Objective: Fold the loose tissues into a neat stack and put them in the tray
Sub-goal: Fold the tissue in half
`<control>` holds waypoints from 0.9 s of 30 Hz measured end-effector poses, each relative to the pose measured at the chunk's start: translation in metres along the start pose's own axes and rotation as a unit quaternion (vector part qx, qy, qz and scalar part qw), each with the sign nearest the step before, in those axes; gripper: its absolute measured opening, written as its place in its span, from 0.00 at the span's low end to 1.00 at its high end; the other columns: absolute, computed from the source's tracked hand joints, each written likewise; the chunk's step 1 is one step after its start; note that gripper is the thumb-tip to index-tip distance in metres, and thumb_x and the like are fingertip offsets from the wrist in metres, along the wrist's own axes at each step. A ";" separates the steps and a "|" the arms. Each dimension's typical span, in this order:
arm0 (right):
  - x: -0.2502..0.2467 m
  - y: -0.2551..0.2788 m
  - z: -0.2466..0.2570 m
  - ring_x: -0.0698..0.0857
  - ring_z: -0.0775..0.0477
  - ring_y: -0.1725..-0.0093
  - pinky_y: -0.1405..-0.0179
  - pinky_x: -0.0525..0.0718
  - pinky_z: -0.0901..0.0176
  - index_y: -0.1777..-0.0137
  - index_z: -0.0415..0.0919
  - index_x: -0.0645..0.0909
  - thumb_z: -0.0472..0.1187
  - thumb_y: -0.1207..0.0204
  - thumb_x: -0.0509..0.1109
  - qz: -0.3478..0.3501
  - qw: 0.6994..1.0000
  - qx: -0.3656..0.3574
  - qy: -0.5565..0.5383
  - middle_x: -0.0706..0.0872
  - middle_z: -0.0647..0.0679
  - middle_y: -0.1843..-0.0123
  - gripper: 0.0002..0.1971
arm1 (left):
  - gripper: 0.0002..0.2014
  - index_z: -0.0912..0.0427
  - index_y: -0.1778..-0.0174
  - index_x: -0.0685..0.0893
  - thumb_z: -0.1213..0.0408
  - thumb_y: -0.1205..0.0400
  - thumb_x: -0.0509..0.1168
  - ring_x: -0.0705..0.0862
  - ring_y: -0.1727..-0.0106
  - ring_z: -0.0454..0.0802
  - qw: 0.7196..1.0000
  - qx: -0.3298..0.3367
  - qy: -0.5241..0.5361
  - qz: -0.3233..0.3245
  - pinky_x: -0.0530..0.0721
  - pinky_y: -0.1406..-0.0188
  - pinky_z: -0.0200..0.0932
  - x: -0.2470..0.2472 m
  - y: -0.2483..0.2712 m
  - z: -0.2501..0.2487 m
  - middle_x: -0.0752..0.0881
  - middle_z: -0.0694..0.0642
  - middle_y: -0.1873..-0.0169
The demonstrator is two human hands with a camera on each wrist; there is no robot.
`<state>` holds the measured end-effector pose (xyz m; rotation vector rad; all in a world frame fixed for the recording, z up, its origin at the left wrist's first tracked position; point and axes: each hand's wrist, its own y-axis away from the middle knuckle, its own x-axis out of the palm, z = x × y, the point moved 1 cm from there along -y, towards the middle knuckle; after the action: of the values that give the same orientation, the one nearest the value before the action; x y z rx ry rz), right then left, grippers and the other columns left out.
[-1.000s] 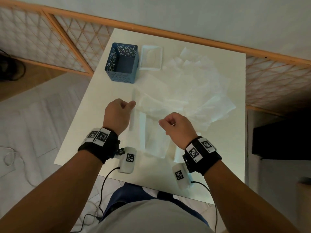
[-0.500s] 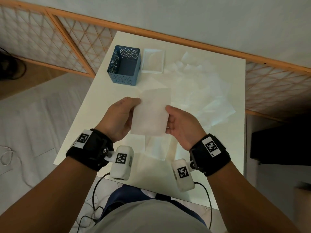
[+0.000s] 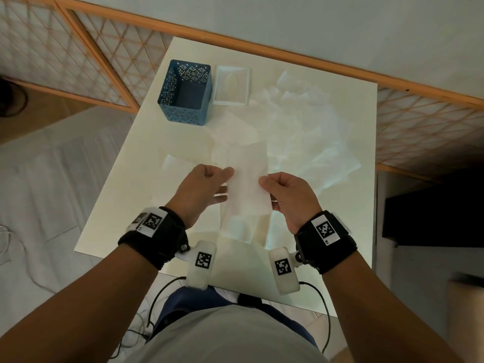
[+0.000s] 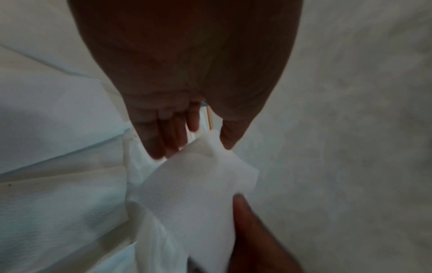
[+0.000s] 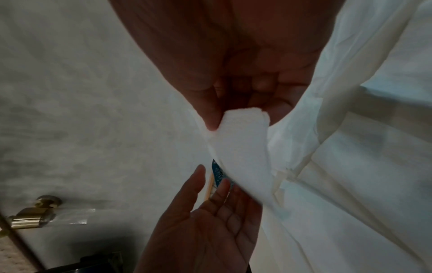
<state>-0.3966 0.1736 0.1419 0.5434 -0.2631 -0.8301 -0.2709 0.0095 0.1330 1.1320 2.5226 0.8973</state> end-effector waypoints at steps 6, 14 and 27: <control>-0.011 0.000 -0.019 0.91 0.36 0.53 0.41 0.87 0.21 0.63 0.44 0.86 0.53 0.32 0.84 -0.031 0.999 0.013 0.023 0.92 0.34 0.52 0.15 | 0.19 0.53 0.46 0.82 0.45 0.21 0.79 0.89 0.45 0.53 0.984 0.074 -0.153 -0.059 0.90 0.38 0.56 0.026 0.004 0.017 0.88 0.51 0.49; -0.030 0.010 -0.058 0.94 0.41 0.48 0.47 0.93 0.42 0.56 0.41 0.86 0.48 0.21 0.80 -0.019 0.997 0.011 0.072 0.94 0.42 0.50 0.11 | 0.18 0.66 0.52 0.82 0.51 0.14 0.72 0.95 0.47 0.61 0.990 -0.005 -0.108 0.090 0.93 0.39 0.61 0.072 -0.003 0.041 0.94 0.62 0.50; -0.092 0.023 -0.098 0.90 0.42 0.55 0.56 0.90 0.49 0.52 0.45 0.84 0.48 0.17 0.73 -0.154 0.972 0.011 0.177 0.91 0.49 0.55 0.08 | 0.08 0.63 0.45 0.87 0.64 0.09 0.64 0.93 0.55 0.55 0.978 -0.121 -0.034 0.165 0.90 0.37 0.56 0.118 -0.021 0.094 0.93 0.60 0.51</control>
<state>-0.4006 0.2905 0.0721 0.7541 0.1435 -1.0133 -0.3215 0.1271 0.0506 1.4938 2.1326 1.1856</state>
